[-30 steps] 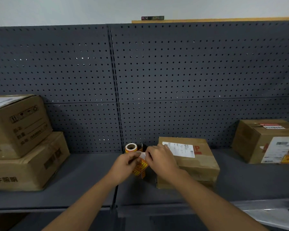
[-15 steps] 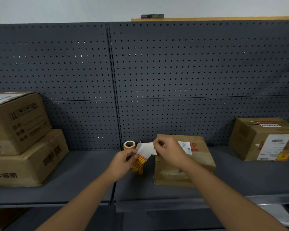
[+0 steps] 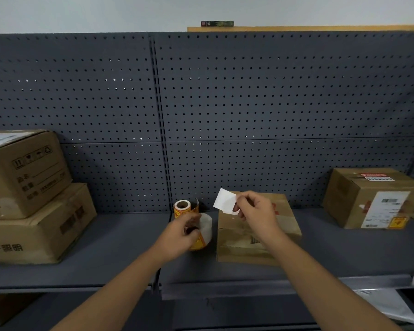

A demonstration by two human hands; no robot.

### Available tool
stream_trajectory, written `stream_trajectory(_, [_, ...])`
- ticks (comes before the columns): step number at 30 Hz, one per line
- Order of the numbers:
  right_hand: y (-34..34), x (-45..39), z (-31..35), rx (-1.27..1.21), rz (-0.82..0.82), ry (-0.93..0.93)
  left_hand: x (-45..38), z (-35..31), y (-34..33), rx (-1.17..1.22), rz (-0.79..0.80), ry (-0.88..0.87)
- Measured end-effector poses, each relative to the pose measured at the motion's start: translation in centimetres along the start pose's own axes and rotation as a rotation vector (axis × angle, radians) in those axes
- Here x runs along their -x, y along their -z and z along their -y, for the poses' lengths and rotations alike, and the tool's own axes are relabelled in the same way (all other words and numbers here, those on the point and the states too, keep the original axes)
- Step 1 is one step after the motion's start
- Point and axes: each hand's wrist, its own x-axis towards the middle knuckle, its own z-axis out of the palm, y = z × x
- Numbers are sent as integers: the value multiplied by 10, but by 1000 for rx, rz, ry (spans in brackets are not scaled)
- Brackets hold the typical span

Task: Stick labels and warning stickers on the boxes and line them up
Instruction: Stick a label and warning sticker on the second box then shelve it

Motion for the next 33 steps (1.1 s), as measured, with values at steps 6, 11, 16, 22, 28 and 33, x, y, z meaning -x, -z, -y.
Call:
stream_trajectory(6, [11, 2, 4, 50, 2, 46, 9, -48, -9, 213, -118, -81])
stream_trajectory(11, [15, 8, 5, 63, 11, 84, 7, -83, -19, 355, -173, -104])
stream_trajectory(16, [22, 13, 3, 57, 13, 100, 0, -87, -26, 336, -219, -114])
stream_trajectory(22, [34, 28, 5, -87, -50, 12, 5, -98, -36, 287, -348, -175])
stream_trajectory(28, [32, 33, 22, -309, -72, -155, 8, -114, -40, 206, -469, -268])
stream_trajectory(33, [35, 31, 37, -431, 39, -150, 8, -117, -44, -137, -478, -537])
